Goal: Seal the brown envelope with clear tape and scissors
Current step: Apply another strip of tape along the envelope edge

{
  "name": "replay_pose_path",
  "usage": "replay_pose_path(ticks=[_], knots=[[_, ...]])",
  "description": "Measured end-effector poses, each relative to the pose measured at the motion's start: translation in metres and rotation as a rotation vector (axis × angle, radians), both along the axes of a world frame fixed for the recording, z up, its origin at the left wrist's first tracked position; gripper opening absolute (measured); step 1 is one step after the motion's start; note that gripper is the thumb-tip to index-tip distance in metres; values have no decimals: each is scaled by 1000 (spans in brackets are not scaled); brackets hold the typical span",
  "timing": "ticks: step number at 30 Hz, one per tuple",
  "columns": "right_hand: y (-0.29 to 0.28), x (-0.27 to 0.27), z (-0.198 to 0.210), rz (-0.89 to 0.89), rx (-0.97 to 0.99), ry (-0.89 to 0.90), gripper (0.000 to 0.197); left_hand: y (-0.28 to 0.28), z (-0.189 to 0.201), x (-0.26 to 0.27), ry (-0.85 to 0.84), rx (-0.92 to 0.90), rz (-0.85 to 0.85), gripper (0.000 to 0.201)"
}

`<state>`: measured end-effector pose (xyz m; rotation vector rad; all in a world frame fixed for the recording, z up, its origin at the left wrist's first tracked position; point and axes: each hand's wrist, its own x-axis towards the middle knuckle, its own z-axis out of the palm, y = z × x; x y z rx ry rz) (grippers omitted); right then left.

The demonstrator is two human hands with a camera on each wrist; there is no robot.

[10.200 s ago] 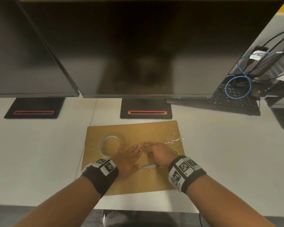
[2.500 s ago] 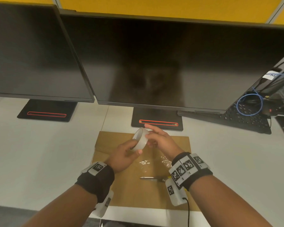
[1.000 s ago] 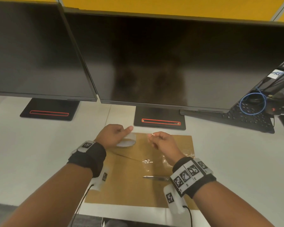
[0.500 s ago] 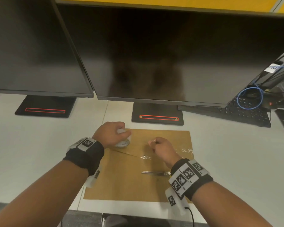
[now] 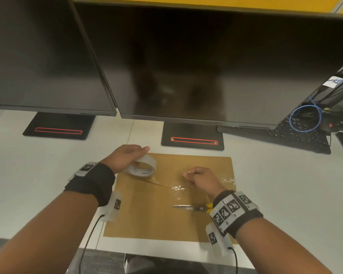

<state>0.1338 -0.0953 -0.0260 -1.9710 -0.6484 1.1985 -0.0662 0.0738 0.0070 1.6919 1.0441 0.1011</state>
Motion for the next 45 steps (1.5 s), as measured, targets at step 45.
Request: replay_pose_path(ticks=[45], knots=[[-8, -1, -1, -124, -48, 63, 18, 22, 13, -35, 37, 33, 157, 45]])
